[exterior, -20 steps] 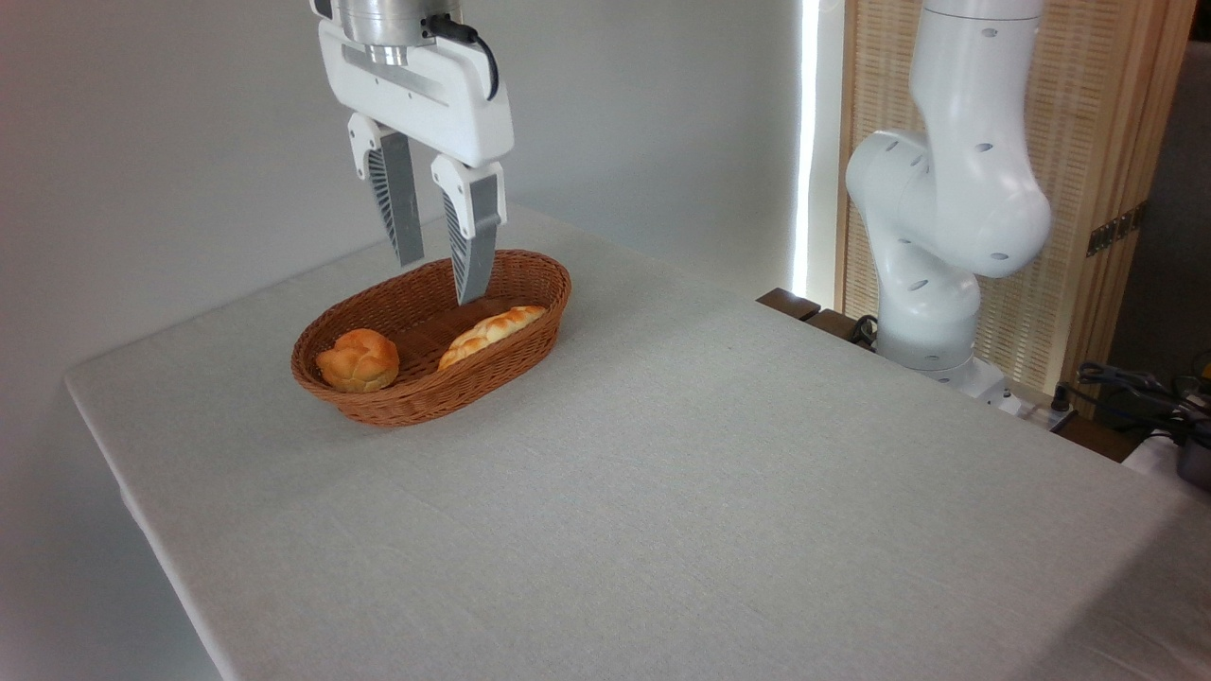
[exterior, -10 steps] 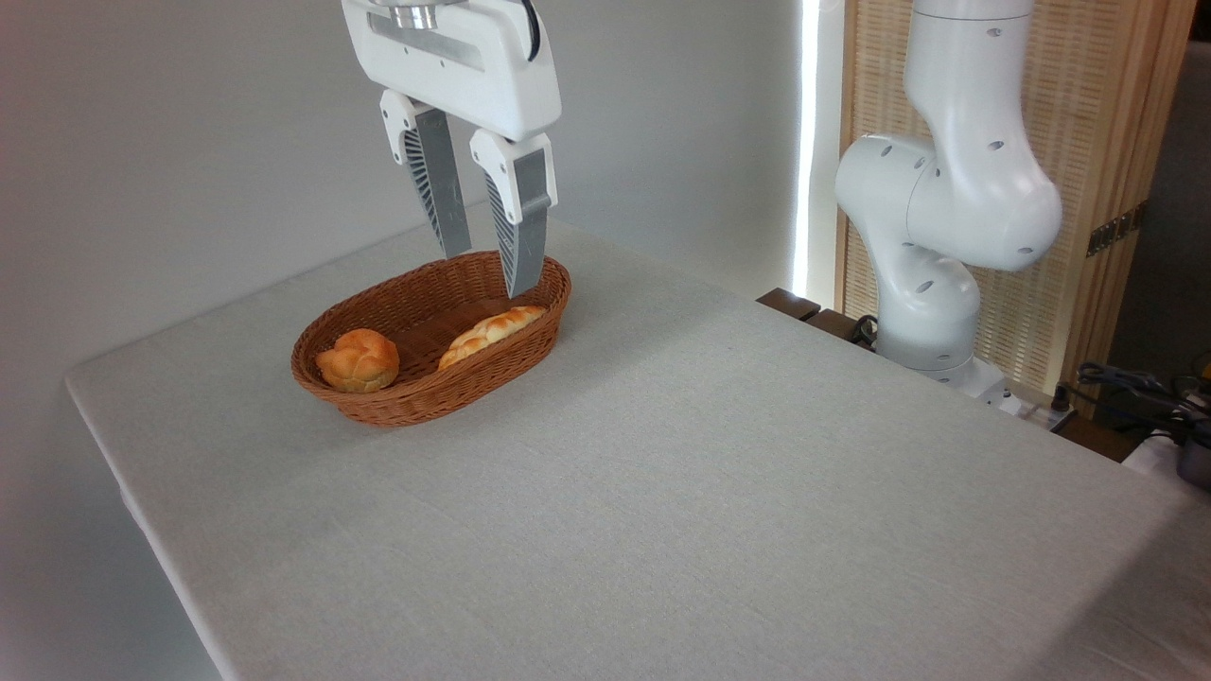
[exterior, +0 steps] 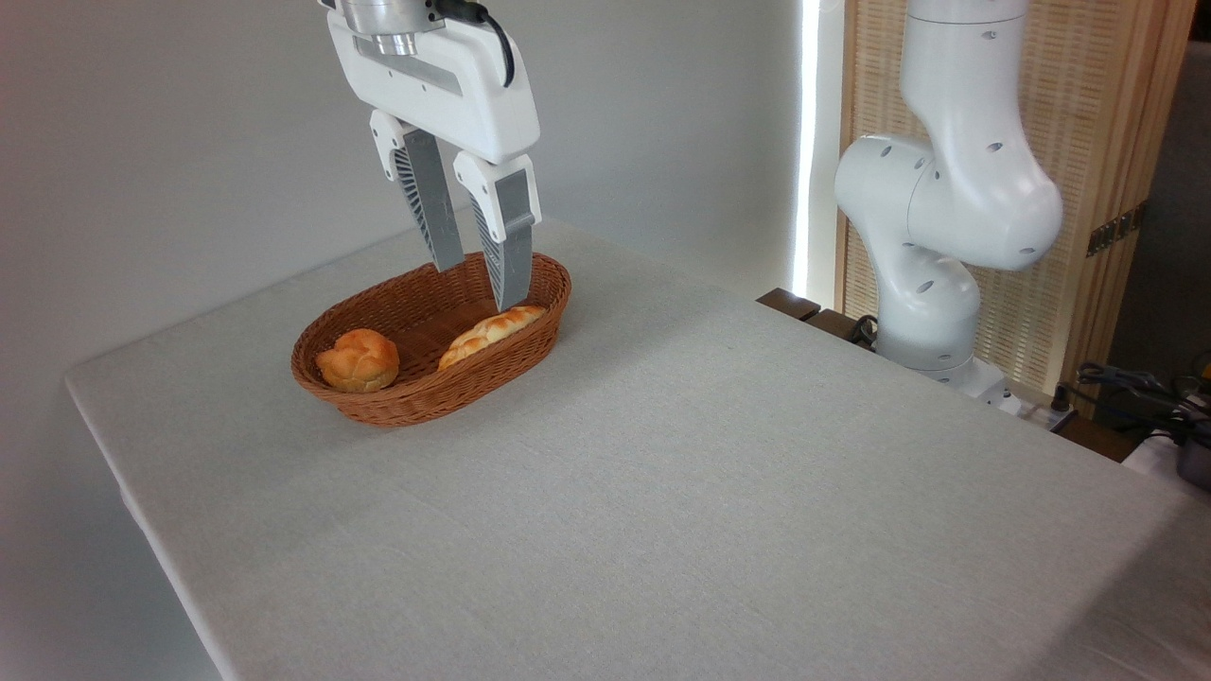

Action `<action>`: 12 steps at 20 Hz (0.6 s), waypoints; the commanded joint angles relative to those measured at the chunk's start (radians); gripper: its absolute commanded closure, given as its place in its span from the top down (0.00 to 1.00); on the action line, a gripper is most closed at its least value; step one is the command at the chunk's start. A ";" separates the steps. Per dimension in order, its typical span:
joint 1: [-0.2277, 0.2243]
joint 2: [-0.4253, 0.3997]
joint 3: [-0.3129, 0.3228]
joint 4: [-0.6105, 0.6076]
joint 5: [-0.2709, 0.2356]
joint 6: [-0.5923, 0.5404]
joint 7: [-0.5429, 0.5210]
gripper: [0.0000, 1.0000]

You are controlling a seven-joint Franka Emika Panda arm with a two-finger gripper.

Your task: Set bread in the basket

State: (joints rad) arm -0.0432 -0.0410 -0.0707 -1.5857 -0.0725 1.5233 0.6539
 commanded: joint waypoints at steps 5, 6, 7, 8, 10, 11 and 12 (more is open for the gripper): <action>-0.001 0.007 -0.004 0.024 0.005 -0.025 -0.036 1.00; -0.001 0.007 -0.003 0.024 0.008 -0.015 -0.036 1.00; -0.001 0.007 -0.001 0.024 0.011 0.012 -0.034 1.00; -0.001 0.007 0.003 0.023 0.013 0.041 -0.036 1.00; -0.001 0.007 0.009 0.024 0.038 0.072 -0.036 1.00; 0.000 0.007 0.009 0.023 0.078 0.072 -0.036 1.00; 0.000 0.006 0.008 0.023 0.106 0.072 -0.036 1.00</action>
State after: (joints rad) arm -0.0420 -0.0409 -0.0674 -1.5804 -0.0391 1.5848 0.6360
